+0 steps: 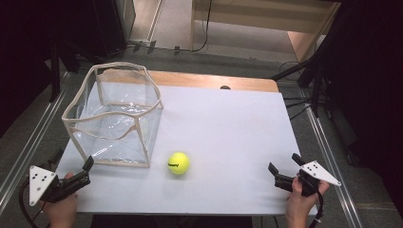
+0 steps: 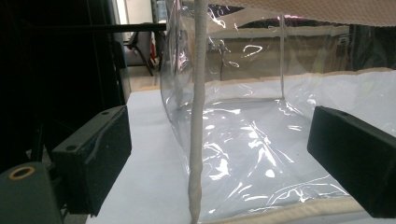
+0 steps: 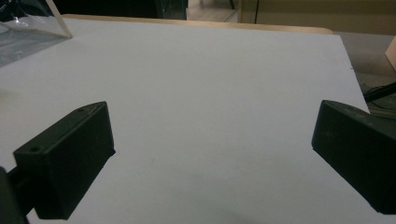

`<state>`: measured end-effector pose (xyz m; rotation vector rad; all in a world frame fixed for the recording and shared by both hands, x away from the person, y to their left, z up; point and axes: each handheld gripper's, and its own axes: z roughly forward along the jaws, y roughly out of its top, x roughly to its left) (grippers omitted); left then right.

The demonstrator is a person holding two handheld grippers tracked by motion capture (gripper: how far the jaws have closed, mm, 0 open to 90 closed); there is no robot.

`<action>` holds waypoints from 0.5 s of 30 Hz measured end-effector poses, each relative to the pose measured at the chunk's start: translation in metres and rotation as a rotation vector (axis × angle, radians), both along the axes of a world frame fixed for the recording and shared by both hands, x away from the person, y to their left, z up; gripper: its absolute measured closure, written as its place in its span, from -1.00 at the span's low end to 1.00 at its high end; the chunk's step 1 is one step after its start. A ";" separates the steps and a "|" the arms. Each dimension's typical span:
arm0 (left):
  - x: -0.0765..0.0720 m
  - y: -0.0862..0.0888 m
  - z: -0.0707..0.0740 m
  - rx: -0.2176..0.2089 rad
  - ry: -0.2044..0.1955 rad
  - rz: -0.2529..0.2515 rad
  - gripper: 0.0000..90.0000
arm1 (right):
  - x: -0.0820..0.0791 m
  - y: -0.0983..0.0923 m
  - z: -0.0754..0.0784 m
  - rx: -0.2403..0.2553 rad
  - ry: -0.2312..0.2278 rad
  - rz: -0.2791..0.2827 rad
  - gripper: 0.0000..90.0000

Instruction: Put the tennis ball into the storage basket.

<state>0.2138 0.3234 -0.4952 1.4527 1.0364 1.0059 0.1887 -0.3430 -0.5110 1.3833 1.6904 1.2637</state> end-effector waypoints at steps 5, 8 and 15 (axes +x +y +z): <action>0.000 0.000 0.000 -0.001 -0.002 0.001 -0.85 | 0.002 0.007 0.004 -0.033 0.006 0.020 -1.00; 0.000 -0.001 0.000 0.001 -0.002 0.000 -0.85 | 0.003 0.012 0.009 -0.057 0.006 0.038 -1.00; 0.000 -0.001 -0.001 0.006 -0.002 0.001 -0.85 | 0.008 0.025 0.017 -0.071 0.019 0.081 -1.00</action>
